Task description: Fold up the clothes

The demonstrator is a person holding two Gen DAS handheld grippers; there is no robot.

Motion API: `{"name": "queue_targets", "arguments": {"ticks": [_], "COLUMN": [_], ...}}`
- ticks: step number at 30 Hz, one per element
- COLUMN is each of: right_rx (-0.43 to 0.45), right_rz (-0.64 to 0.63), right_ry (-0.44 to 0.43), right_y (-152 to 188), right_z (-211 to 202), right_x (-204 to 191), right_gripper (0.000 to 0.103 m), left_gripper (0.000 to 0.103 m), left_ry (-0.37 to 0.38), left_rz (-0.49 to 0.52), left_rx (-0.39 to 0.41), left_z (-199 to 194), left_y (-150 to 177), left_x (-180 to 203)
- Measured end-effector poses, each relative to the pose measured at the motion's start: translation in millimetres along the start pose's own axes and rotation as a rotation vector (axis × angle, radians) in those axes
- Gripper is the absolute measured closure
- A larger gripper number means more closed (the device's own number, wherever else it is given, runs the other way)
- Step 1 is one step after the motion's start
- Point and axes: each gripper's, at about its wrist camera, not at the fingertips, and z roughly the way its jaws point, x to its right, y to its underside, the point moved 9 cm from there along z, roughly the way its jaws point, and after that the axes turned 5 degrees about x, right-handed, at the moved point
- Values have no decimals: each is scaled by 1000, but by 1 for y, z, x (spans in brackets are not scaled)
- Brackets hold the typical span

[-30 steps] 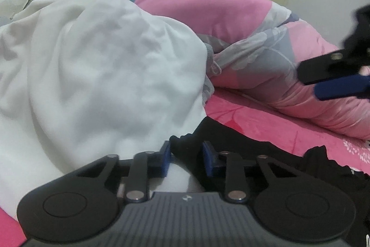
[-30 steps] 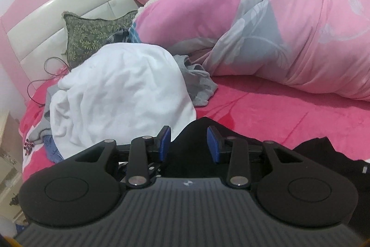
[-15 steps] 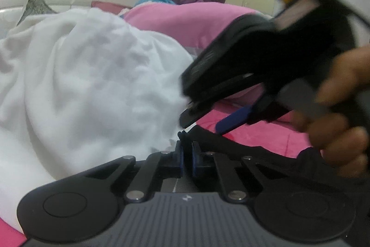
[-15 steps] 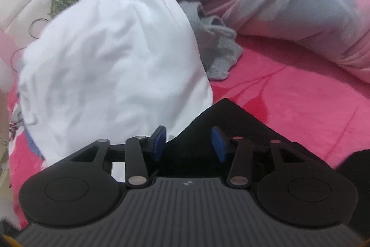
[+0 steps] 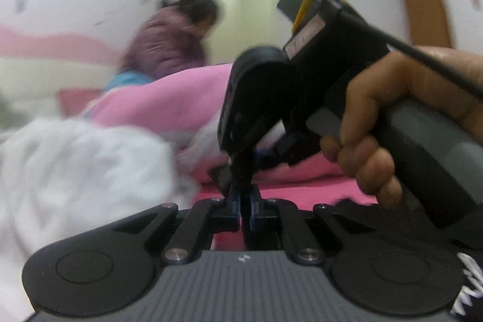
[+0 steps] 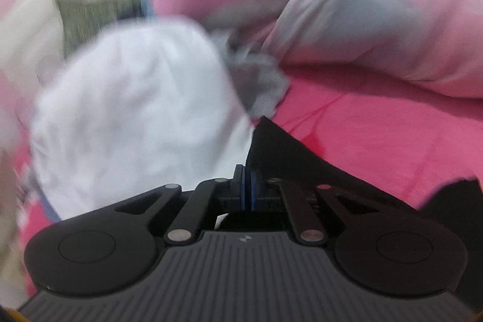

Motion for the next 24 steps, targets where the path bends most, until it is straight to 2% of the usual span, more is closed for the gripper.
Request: {"name": "queue_targets", "arguments": {"ticks": [6, 9, 12, 14, 15, 16, 17, 18, 20, 24], "right_rx": [228, 283, 287, 289, 299, 314, 328, 341, 356, 356], "right_rz": [224, 365, 520, 612, 648, 679, 710, 718, 704, 624], "right_ry": [-8, -3, 19, 31, 23, 8, -8, -8, 17, 84], "right_y": [21, 54, 95, 117, 124, 129, 134, 136, 135, 135], "right_z": [-94, -108, -100, -92, -90, -90, -91, -93, -101, -127], "right_x": [76, 127, 178, 205, 213, 217, 222, 225, 228, 226], "right_gripper": [101, 101, 101, 99, 98, 99, 99, 98, 97, 96], "left_gripper": [97, 95, 86, 85, 80, 70, 68, 65, 65, 65], "left_ry": [216, 298, 354, 355, 358, 363, 377, 389, 392, 315], "left_rz": [165, 266, 350, 381, 381, 377, 362, 346, 309, 314], "left_rx": [-25, -88, -205, -247, -252, -257, -262, -267, -281, -294], "left_z": [-21, -20, -11, -10, -12, -14, -18, -23, -28, -32], "left_y": [5, 26, 57, 66, 65, 64, 62, 59, 54, 53], "left_x": [82, 118, 139, 142, 140, 138, 133, 128, 116, 91]}}
